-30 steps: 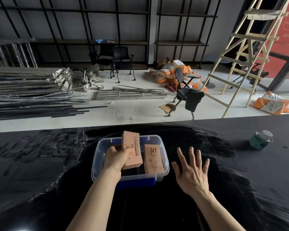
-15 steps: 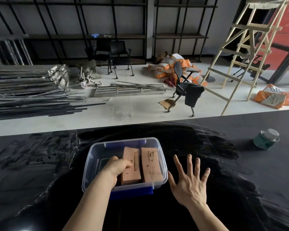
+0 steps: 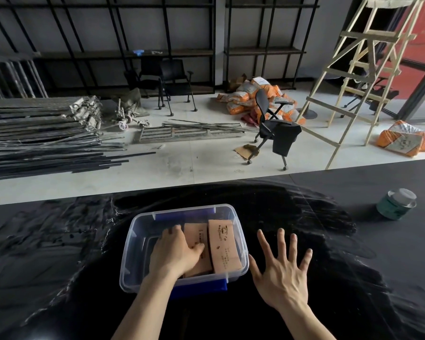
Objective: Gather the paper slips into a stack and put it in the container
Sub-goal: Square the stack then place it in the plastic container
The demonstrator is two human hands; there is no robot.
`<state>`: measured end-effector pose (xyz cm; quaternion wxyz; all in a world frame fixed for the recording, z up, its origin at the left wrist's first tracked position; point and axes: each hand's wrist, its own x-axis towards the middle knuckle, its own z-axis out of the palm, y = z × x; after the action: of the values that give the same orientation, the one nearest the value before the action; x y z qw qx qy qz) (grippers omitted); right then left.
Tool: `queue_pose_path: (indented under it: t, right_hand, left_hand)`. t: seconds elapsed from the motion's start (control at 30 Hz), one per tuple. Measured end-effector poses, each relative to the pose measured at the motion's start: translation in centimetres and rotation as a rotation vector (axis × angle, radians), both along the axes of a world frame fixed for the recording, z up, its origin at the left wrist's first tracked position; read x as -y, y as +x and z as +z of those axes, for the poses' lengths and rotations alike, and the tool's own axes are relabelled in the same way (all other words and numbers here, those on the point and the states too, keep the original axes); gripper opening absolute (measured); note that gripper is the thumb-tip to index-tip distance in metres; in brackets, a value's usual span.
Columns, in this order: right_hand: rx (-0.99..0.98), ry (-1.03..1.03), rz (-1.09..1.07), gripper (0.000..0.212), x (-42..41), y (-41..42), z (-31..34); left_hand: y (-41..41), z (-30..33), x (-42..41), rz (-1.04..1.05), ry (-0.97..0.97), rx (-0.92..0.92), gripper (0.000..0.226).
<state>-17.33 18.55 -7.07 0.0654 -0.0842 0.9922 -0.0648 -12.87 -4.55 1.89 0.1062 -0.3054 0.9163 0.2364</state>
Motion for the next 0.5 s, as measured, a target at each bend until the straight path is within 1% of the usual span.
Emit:
queue_pose_path:
  t: [0.07, 0.1, 0.17, 0.23, 0.27, 0.33, 0.5]
  right_hand:
    - [-0.004, 0.001, -0.003, 0.107, 0.03, 0.0, 0.07]
    - [-0.004, -0.001, -0.005, 0.105, 0.03, 0.0, 0.1]
    - [0.004, -0.004, -0.009, 0.102, 0.03, 0.01, 0.05]
    - [0.005, -0.009, -0.012, 0.103, 0.06, 0.01, 0.01]
    - [0.003, -0.012, -0.013, 0.105, 0.08, -0.01, -0.01]
    - [0.003, -0.01, -0.012, 0.107, 0.11, -0.01, 0.02]
    - [-0.002, -0.016, -0.01, 0.108, 0.12, 0.01, 0.05]
  left_hand:
    - [0.08, -0.26, -0.26, -0.048, -0.024, -0.061, 0.093]
    - [0.08, -0.13, -0.46, -0.043, 0.002, -0.06, 0.094]
    - [-0.08, -0.07, -0.71, -0.014, 0.05, -0.033, 0.081]
    - [-0.2, -0.17, -0.82, -0.009, 0.04, -0.023, 0.064]
    - [-0.25, -0.26, -0.88, -0.012, 0.037, -0.026, 0.058]
    - [-0.31, -0.62, -0.93, -0.021, 0.039, -0.034, 0.055]
    - [-0.32, -1.03, -0.79, -0.028, 0.053, -0.049, 0.06]
